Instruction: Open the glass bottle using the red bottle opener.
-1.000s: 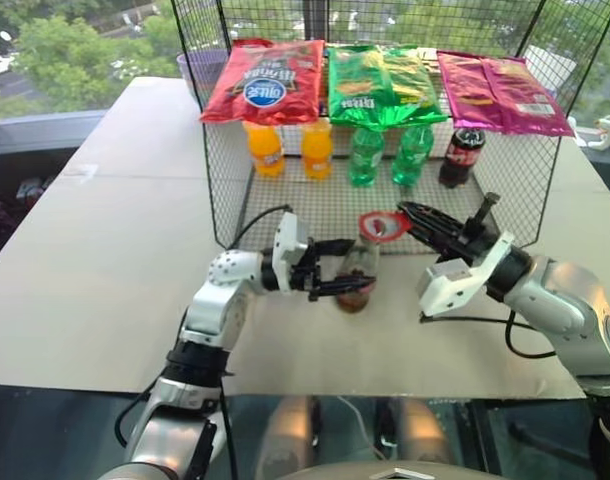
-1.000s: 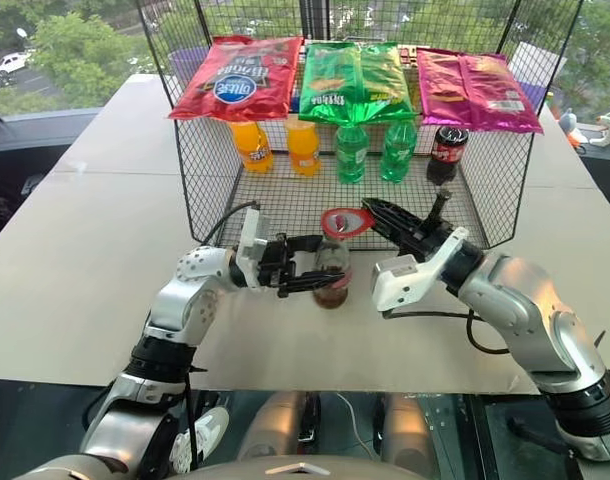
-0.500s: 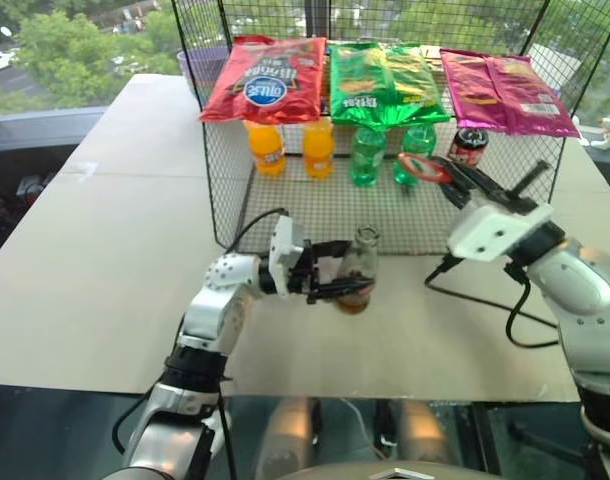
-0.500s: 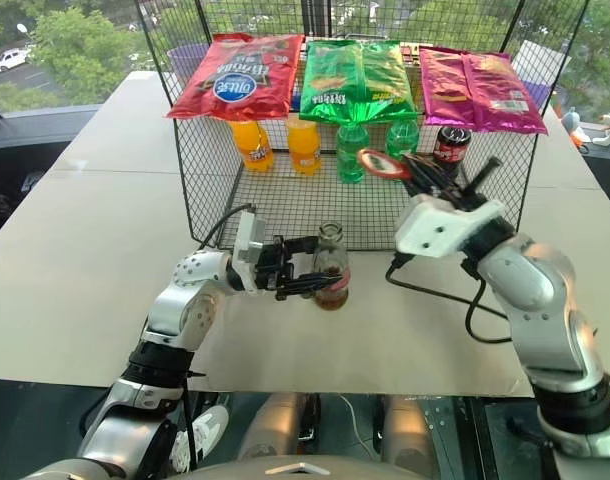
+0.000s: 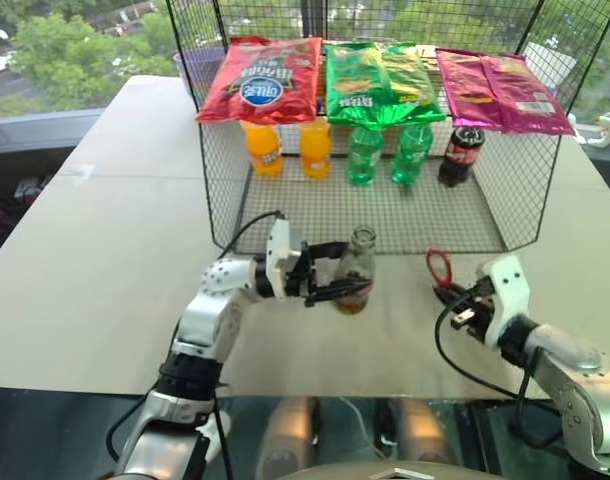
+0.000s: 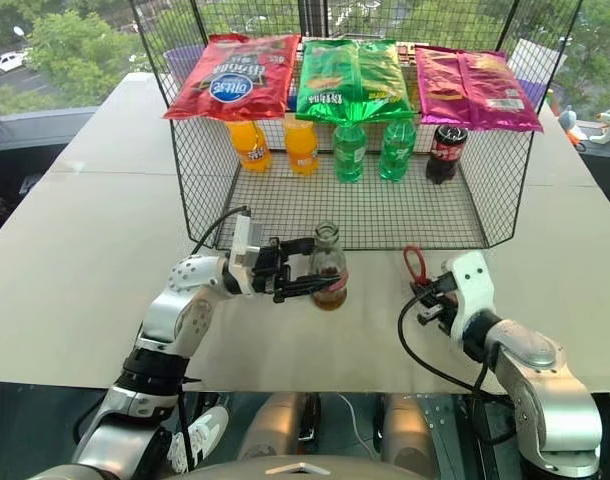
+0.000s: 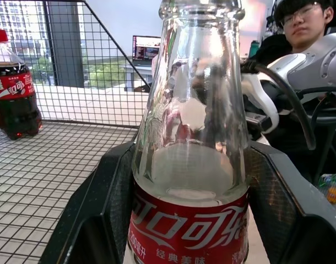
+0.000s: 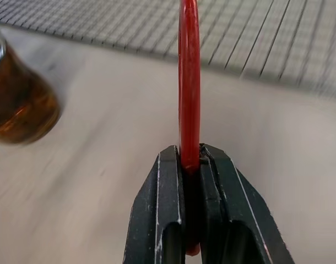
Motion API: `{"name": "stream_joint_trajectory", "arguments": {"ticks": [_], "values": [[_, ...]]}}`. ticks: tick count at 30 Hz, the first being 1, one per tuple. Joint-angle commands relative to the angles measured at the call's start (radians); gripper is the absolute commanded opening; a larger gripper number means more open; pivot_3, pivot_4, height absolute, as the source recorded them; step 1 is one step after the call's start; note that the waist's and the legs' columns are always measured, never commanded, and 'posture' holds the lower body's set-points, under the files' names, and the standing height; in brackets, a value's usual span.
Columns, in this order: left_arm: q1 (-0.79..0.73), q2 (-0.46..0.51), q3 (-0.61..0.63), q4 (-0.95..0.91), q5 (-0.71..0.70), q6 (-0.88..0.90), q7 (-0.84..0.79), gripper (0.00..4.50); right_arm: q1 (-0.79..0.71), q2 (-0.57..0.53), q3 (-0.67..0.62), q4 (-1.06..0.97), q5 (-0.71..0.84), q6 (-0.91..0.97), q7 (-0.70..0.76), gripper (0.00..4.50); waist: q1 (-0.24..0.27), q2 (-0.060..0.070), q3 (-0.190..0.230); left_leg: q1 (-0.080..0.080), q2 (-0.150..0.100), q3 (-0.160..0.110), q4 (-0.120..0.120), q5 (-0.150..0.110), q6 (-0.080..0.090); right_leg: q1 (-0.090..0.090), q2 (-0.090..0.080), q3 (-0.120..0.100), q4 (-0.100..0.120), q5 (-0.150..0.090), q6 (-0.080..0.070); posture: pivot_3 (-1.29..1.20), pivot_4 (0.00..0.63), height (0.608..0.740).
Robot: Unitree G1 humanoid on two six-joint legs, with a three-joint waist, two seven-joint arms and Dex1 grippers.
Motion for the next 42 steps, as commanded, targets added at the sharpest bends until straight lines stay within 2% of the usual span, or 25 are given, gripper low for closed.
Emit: {"name": "stream_joint_trajectory", "arguments": {"ticks": [1, 2, 8, 9, 10, 16, 21, 26, 36, 42], "values": [[0.017, 0.006, -0.018, -0.042, 0.006, -0.012, 0.004, 2.56, -0.015, -0.023, -0.025, -0.019, 0.064, 0.084, -0.015, 0.88, 0.0, 0.0, 0.0, 0.0, 0.0, 0.0, 0.0, 0.0, 0.0, 0.0, 0.0, 0.0, 0.0, 0.0, 0.0, 0.0, 0.15, 0.74], [0.02, 0.007, -0.019, -0.045, 0.005, -0.012, 0.005, 2.56, -0.022, -0.027, -0.028, -0.017, 0.071, 0.095, -0.023, 1.13, 0.0, 0.0, 0.0, 0.0, 0.0, 0.0, 0.0, 0.0, 0.0, 0.0, 0.0, 0.0, -0.001, 0.0, 0.0, 0.0, 0.15, 0.74], [0.024, 0.017, -0.017, -0.044, 0.005, -0.017, 0.009, 2.56, -0.051, -0.077, -0.06, -0.018, 0.104, 0.106, -0.049, 3.97, 0.001, 0.0, 0.0, -0.001, 0.0, 0.0, -0.001, 0.0, 0.0, 0.0, 0.0, 0.0, -0.002, 0.0, 0.0, 0.0, 0.15, 0.74], [0.026, 0.018, -0.016, -0.045, 0.005, -0.018, 0.01, 2.56, -0.046, -0.096, -0.056, -0.022, 0.101, 0.091, -0.048, 4.33, 0.0, 0.0, 0.0, -0.001, 0.0, 0.0, -0.001, 0.0, 0.0, 0.0, 0.0, -0.001, -0.002, 0.0, 0.0, 0.0, 0.15, 0.74], [0.027, 0.019, -0.016, -0.046, 0.004, -0.016, 0.011, 2.56, -0.04, -0.109, -0.054, -0.027, 0.097, 0.068, -0.05, 4.47, 0.0, 0.0, 0.0, -0.001, 0.0, 0.0, -0.001, 0.0, 0.0, 0.0, 0.0, 0.0, -0.003, 0.0, 0.0, 0.0, 0.15, 0.74], [0.034, 0.031, -0.015, -0.049, -0.006, -0.01, 0.007, 2.56, -0.001, -0.196, -0.004, -0.033, 0.048, -0.114, -0.055, 4.47, -0.001, 0.001, 0.0, -0.001, 0.0, 0.0, -0.003, 0.0, 0.0, 0.0, 0.0, -0.001, -0.004, 0.0, 0.0, 0.0, 0.15, 0.74], [0.037, 0.043, -0.011, -0.057, -0.019, 0.0, 0.001, 4.44, 0.023, -0.235, 0.017, -0.027, 0.033, -0.225, -0.043, 4.5, -0.001, 0.001, 0.001, -0.001, 0.0, 0.0, -0.003, 0.0, 0.0, 0.0, 0.001, -0.001, -0.004, 0.0, 0.0, 0.0, 0.15, 0.74], [0.045, 0.065, 0.005, -0.088, -0.041, 0.028, 0.006, 4.44, 0.044, -0.257, 0.012, -0.021, 0.03, -0.343, -0.02, 4.5, -0.001, 0.001, 0.001, -0.001, 0.0, 0.0, -0.003, 0.0, 0.0, 0.0, 0.0, -0.001, -0.005, 0.0, 0.0, 0.0, 0.15, 0.74], [0.217, 0.17, 0.176, -0.243, -0.108, 0.109, 0.135, 4.44, 0.203, -0.26, -0.101, 0.077, 0.038, -0.675, 0.09, 4.5, -0.001, 0.001, 0.001, -0.002, 0.0, 0.001, -0.006, 0.0, 0.0, -0.001, 0.001, 0.0, -0.007, 0.0, 0.0, 0.0, 0.15, 0.74], [0.315, 0.144, 0.282, -0.238, -0.125, 0.063, 0.215, 4.44, 0.275, -0.248, -0.162, 0.154, 0.057, -0.855, 0.153, 4.5, 0.0, 0.001, 0.001, -0.002, 0.001, 0.001, -0.006, 0.0, 0.0, -0.001, 0.001, 0.0, -0.008, 0.0, 0.0, 0.0, 0.15, 0.74]]}}
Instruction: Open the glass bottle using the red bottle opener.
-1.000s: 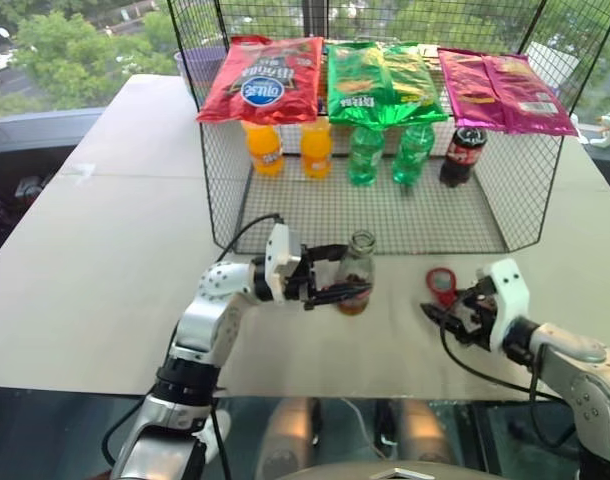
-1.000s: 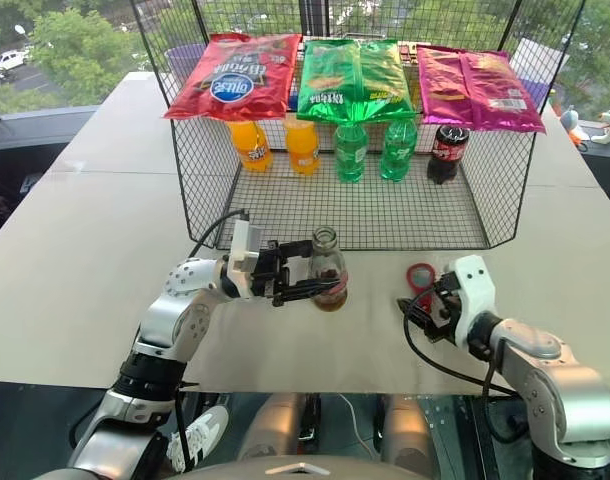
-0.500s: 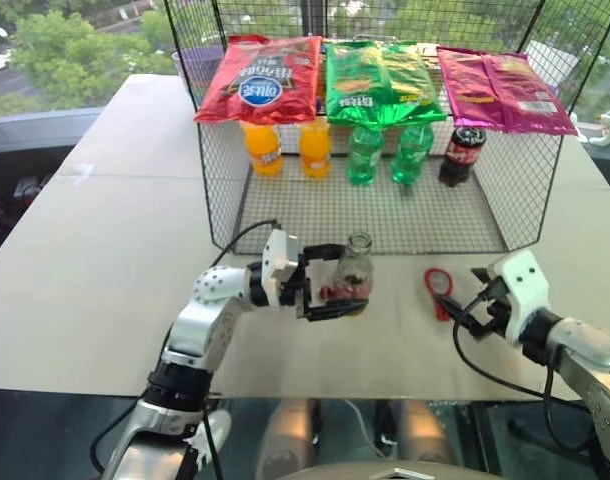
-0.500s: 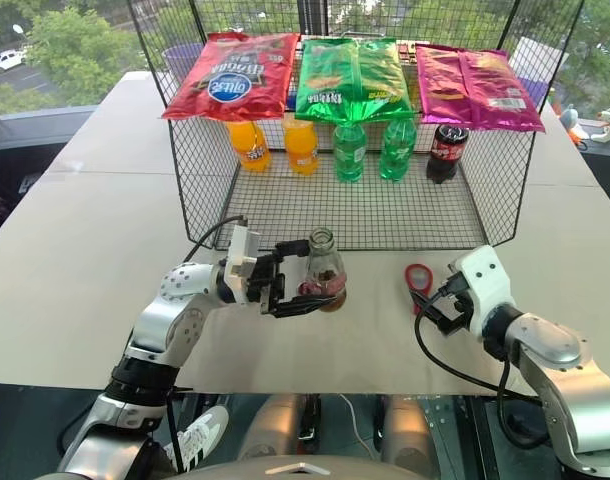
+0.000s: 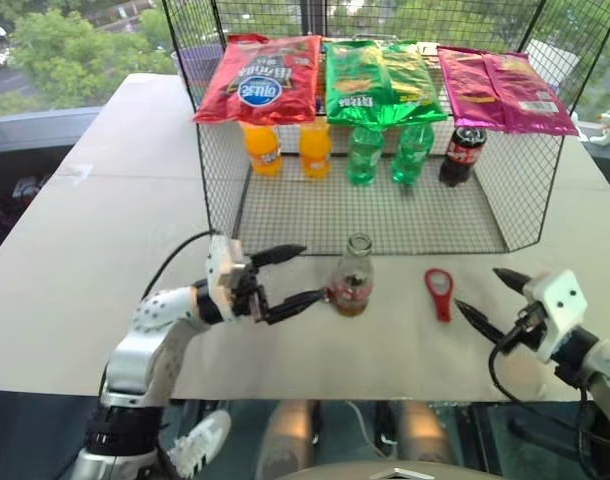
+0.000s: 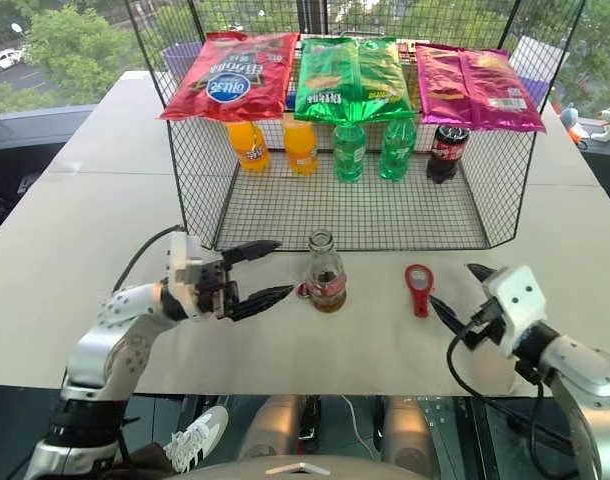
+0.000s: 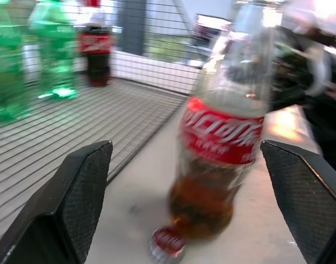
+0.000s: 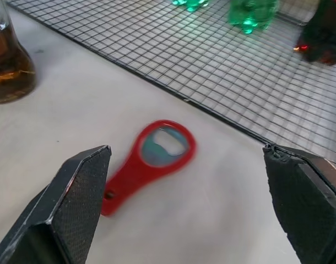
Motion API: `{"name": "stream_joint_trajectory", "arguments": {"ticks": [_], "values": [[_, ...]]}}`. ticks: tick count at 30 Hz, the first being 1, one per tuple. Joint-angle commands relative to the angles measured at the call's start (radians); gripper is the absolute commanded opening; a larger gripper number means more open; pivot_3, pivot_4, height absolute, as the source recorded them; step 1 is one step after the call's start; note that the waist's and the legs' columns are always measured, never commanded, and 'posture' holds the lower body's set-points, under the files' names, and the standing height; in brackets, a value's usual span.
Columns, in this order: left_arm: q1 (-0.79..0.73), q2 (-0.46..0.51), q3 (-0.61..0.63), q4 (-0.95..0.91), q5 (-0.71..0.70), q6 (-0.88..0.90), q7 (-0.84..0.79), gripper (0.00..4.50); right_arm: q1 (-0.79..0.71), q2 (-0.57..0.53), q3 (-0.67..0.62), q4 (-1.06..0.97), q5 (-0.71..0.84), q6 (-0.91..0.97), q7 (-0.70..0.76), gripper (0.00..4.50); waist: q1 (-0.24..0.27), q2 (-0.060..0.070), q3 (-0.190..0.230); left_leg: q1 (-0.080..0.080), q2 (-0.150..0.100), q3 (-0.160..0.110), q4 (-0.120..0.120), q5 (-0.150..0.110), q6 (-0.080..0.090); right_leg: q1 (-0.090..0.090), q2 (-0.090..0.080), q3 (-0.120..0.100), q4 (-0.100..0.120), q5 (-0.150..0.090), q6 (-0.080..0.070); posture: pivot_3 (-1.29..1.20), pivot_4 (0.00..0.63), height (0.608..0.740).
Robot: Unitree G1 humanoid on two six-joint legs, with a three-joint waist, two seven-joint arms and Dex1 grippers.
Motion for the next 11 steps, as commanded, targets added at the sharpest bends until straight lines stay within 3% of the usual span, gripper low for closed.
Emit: {"name": "stream_joint_trajectory", "arguments": {"ticks": [1, 11], "values": [[0.048, 0.0, 0.065, -0.025, 0.007, -0.056, 0.04, 4.44, 0.04, 0.001, -0.061, 0.009, 0.028, -0.099, 0.04, 4.5, -0.001, 0.0, 0.0, 0.0, 0.0, 0.0, 0.0, 0.0, 0.0, 0.0, 0.0, 0.0, 0.0, 0.0, 0.0, 0.0, 0.15, 0.74], [0.238, 0.021, 0.137, -0.058, 0.062, -0.066, 0.146, 4.44, 0.211, 0.015, -0.155, 0.049, 0.049, -0.224, 0.086, 4.5, -0.001, 0.001, -0.001, 0.001, 0.0, 0.001, -0.003, -0.003, -0.005, -0.001, -0.001, 0.001, -0.002, 0.0, 0.0, 0.0, 0.15, 0.74]]}}
